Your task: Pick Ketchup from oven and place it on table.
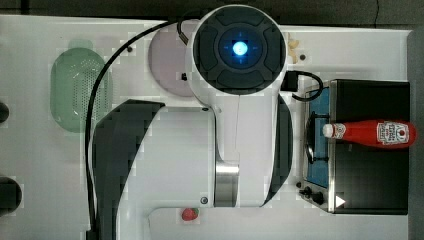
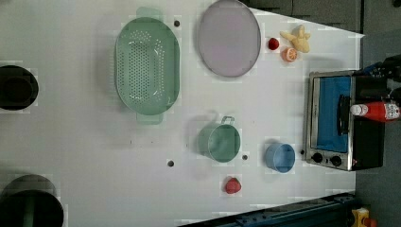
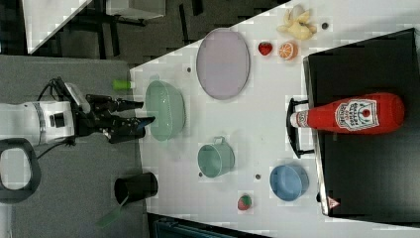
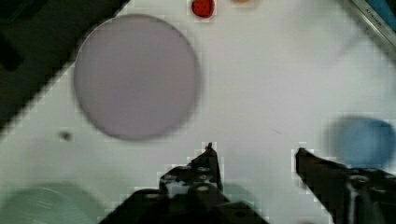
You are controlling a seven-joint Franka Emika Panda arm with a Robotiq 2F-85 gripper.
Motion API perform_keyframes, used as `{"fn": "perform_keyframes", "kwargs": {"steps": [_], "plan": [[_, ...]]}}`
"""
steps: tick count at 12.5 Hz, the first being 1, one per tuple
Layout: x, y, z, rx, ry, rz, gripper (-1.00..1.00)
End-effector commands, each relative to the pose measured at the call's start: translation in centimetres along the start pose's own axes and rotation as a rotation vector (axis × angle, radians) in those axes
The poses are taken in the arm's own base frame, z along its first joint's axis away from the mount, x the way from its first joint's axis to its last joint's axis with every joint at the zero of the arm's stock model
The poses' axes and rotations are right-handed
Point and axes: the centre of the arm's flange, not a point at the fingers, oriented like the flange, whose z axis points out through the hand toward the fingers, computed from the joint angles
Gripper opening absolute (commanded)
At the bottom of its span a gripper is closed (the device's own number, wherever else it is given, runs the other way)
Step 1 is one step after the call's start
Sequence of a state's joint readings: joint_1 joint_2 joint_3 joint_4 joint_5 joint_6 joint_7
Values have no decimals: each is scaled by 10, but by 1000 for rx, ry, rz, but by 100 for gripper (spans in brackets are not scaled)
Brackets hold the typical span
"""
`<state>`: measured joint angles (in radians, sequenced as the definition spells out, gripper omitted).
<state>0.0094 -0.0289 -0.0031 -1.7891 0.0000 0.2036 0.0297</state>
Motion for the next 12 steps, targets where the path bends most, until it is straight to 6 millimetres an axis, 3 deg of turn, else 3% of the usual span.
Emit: {"fn": "perform_keyframes", "kwargs": {"steps": [1,3,6,9,12], "plan": [[-66,111,-90,4,32,85,59],[-65,112,-90,5,31,88,99],[-50,126,-88,13,22,126,100],[-11,155,-75,26,3,217,100],[43,192,-49,40,-8,334,100]]}}
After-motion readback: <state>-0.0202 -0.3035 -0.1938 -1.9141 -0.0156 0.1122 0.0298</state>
